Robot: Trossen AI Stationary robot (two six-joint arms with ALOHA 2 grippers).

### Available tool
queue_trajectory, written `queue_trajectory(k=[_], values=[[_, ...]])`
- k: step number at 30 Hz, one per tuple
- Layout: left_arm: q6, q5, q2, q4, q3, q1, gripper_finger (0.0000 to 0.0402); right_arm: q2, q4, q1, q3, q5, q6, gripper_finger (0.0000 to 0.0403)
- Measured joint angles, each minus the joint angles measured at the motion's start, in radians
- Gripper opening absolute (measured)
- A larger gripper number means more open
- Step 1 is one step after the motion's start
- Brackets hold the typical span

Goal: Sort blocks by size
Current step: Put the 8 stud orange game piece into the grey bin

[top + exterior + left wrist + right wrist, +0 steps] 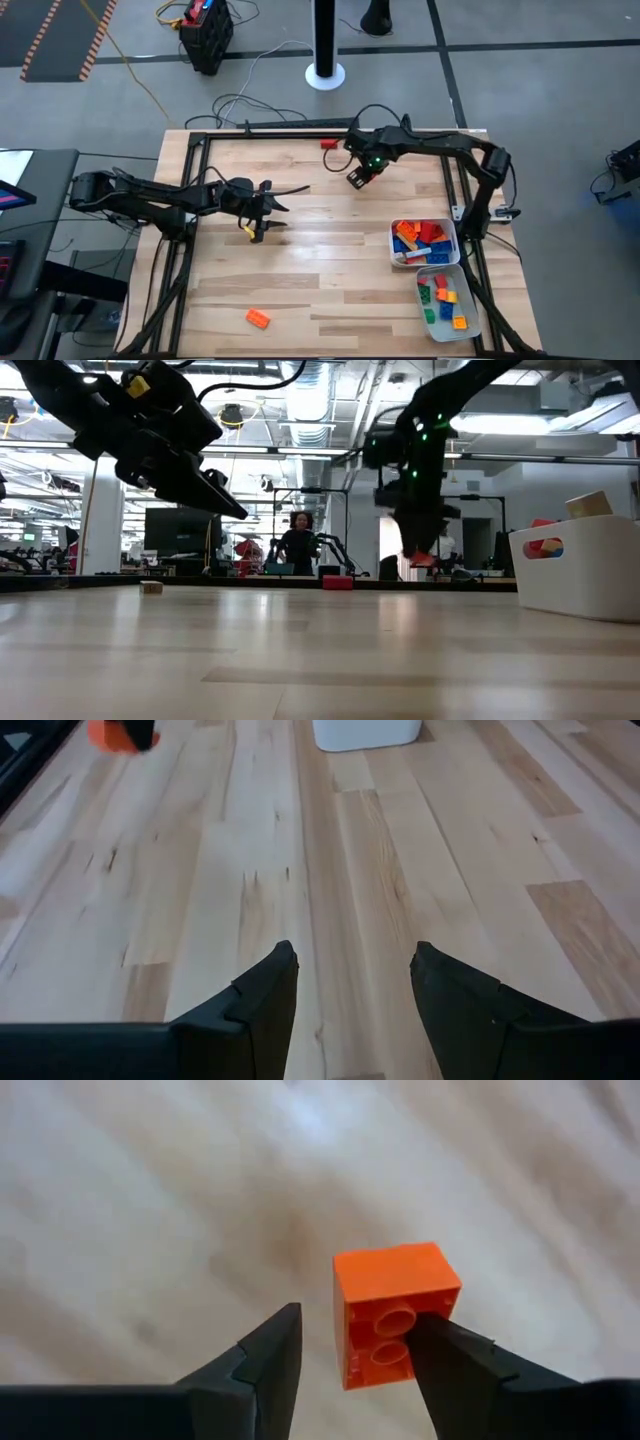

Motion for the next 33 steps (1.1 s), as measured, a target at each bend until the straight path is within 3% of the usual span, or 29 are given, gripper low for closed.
queue_trajectory(k=[10,24,28,33], values=[[-0.020,0.000,0.000,-0.043,0.000,0.000,0.0185,-0.167,-0.309,0.202,-0.010,0.010,0.176,0.0204],[-0.072,0.000,0.000,-0.004,0.000,-0.032,0.0185,-0.398,-0.330,0.661,-0.196,0.056,0.716,0.0204],[-0.077,0.000,0.000,0.039,0.000,-0.042,0.0185,-0.411,-0.321,0.730,-0.271,0.084,0.830,0.0204],[-0.087,0.000,0.000,0.057,0.000,-0.047,0.0185,-0.419,-0.268,0.759,-0.341,0.033,0.860,0.0204]])
